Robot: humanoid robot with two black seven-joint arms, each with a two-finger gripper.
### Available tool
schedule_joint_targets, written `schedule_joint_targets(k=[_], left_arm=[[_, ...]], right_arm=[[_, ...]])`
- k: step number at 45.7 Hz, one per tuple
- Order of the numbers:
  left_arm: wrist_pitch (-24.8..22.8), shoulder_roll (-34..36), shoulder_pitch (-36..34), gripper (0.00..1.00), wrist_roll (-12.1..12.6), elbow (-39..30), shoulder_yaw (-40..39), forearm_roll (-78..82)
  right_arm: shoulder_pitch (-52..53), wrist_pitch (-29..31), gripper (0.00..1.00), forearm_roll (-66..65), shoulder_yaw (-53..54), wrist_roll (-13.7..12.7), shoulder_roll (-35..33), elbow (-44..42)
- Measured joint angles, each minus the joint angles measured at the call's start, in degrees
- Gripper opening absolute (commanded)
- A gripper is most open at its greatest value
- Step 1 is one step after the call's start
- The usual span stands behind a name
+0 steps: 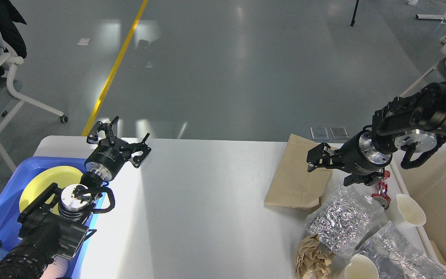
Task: Tidy desktop
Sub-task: 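Lower the right gripper onto the brown paper bag and grasp its edge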
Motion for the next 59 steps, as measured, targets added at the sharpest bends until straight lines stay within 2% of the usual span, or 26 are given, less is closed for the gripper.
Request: schedule_joint_targets(k=[10,33,47,59], left_arm=[[0.0,0.0,0.0,0.97,0.0,0.0,0.0,0.0],[0.0,0.0,0.1,0.97,0.0,0.0,0.0,0.1],[0.0,0.0,0.1,0.97,0.0,0.0,0.0,0.0],[0.0,0.0,0.0,0.97,0.0,0.0,0.0,0.0]], right_arm=[[-5.5,-0.7,1.00,-0.2,-3.8,0.0,-0.5,-6.2],[-6.5,-1.8,1.00,0.3,-2.5,0.2,-3.1,-6.3],[-12.3,-8.8,1.00,0.3,-1.5,0.6,2.0,-10.7],[-18.3,-10.4,1.00,0.4,-1.2,0.6,2.9,-17.2]])
